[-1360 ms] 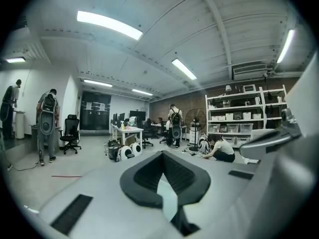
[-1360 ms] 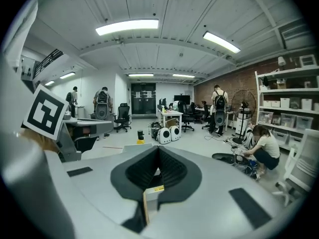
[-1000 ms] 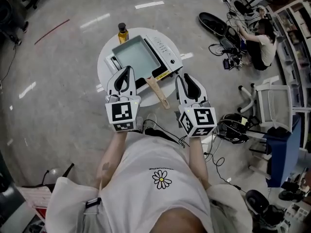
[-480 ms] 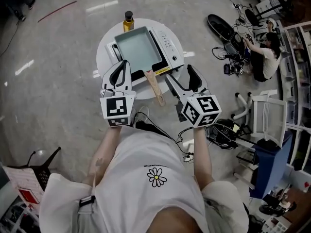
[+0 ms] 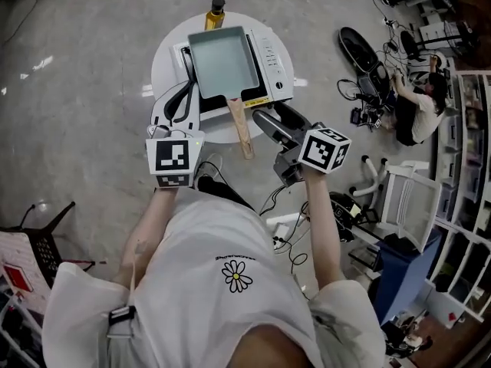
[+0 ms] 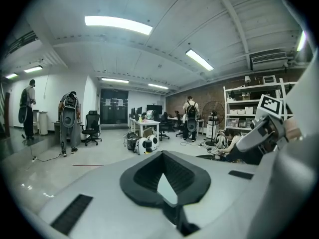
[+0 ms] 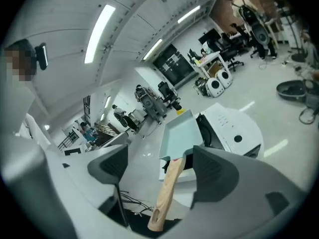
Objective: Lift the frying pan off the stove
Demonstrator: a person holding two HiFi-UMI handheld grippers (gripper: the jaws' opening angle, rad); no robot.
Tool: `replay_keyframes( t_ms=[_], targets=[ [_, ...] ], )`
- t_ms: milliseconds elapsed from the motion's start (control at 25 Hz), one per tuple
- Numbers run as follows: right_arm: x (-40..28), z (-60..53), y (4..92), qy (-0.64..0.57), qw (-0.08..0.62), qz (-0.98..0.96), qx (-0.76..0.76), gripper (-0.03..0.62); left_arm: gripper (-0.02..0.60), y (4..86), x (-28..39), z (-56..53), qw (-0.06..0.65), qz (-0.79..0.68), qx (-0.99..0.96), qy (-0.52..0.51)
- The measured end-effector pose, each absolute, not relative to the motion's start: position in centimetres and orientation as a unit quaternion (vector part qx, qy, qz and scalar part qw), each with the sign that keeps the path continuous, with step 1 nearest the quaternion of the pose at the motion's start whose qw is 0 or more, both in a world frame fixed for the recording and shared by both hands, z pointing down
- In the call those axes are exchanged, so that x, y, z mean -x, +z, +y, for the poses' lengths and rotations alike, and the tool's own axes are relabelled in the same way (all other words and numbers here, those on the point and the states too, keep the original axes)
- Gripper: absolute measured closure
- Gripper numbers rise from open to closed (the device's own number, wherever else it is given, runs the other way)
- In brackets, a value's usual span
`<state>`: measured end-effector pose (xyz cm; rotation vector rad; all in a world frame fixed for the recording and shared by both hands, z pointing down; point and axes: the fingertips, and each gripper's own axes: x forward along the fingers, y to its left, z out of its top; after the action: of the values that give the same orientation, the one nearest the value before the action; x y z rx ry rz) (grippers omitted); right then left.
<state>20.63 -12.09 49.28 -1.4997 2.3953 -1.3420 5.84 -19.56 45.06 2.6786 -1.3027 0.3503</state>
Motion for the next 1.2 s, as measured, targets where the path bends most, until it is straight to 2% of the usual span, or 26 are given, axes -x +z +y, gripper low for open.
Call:
replay_keyframes(
  t_ms=[320,800,1040,1200],
  targets=[
    [-19.5,-11.7,55.0,-0.552,0.016,0.745,0.376,0.197,0.583,46.2,-5.1,-18.6,0.092,-0.443,-0.886,0.103],
    [-14.8,-11.2,57.2,-0.681,0.088,0.707,0.168,0.209,0.583,48.4,-2.3,-17.7,0.115,-0.473,-0.864,0.132],
    [-13.4,-10.9,58.0,-0.717,0.11,0.678,0.118,0.316,0.583,49.3,-1.7,-17.6,0.121,-0.48,-0.857,0.142],
    [-13.1,-10.9,58.6,-0.731,0.102,0.667,0.103,0.342,0.583,49.9,-1.5,-17.3,0.128,-0.48,-0.855,0.15]
  ],
)
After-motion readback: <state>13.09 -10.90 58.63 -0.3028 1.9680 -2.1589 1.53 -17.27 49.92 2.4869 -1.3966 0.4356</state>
